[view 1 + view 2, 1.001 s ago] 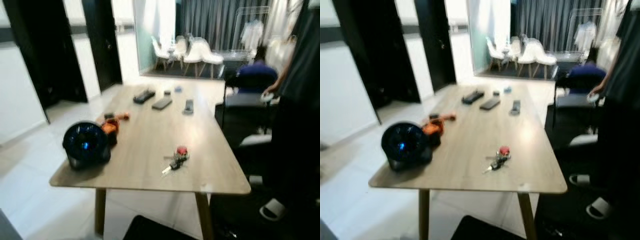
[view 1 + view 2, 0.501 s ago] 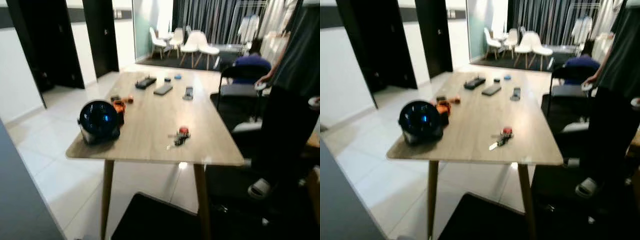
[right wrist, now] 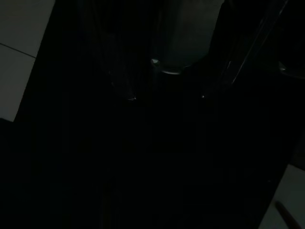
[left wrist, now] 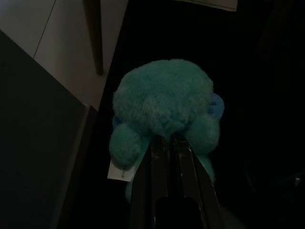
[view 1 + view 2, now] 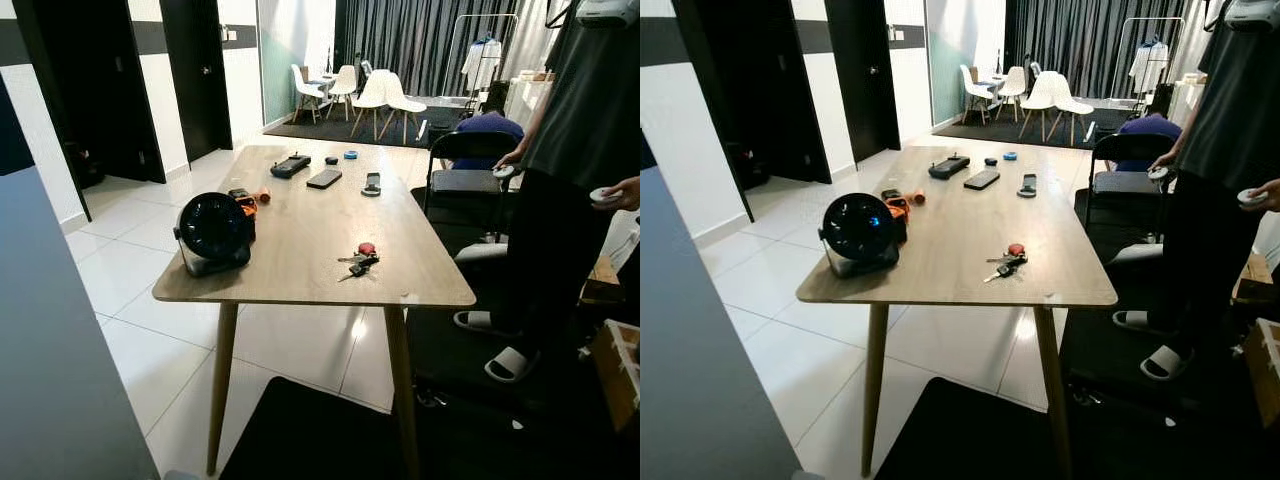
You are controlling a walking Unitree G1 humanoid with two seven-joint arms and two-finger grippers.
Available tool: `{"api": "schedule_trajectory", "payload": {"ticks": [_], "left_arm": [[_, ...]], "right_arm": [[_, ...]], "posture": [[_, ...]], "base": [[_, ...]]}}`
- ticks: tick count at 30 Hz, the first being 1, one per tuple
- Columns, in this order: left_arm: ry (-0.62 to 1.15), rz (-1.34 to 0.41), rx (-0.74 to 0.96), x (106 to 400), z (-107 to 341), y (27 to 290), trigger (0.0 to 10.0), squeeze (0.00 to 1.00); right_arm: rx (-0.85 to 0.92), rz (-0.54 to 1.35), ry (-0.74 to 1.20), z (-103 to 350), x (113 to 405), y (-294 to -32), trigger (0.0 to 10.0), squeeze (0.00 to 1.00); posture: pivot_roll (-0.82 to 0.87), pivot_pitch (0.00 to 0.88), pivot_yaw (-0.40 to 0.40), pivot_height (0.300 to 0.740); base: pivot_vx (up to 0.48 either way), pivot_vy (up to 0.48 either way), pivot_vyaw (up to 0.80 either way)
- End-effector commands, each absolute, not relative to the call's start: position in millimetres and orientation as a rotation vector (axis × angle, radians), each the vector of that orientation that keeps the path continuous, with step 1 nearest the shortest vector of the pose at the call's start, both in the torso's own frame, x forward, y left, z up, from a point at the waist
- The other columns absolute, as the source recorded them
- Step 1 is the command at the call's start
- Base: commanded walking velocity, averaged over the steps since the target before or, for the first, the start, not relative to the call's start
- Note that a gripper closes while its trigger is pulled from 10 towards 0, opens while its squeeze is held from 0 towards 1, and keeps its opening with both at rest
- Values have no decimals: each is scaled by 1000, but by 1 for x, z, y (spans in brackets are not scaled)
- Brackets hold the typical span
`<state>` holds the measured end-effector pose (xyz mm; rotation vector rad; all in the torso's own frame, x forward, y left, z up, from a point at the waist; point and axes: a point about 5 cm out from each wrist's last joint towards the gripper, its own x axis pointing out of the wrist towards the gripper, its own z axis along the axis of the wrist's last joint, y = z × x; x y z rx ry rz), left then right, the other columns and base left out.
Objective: Hang keys on a hook
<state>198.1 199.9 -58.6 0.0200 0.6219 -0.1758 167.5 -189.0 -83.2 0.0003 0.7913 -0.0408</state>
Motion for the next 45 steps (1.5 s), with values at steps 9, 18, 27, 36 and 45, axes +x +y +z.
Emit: {"api": "schedule_trajectory", "payload": {"ticks": [9,18,27,36,45], "left_arm": [[597,-155,40,199,-56,203,10000,0],[594,-159,40,201,-56,200,10000,0],[598,-163,41,200,-56,200,10000,0],[601,-153,44,200,-56,202,10000,0],[595,-142,38,201,-55,203,10000,0]], "right_arm": [[-71,-8,813,-85,165,-190,10000,0],[-71,-6,818,-85,163,-191,10000,0],[-78,5,820,-86,163,-189,10000,0],[-82,14,819,-85,165,-189,10000,0],[-77,18,820,-85,166,-188,10000,0]], "posture": [[56,37,30,740],[55,29,28,740],[56,25,24,740],[55,17,21,740],[54,17,22,740]], "base": [[0,0,421],[0,0,800],[0,0,800],[0,0,800],[0,0,800]]}}
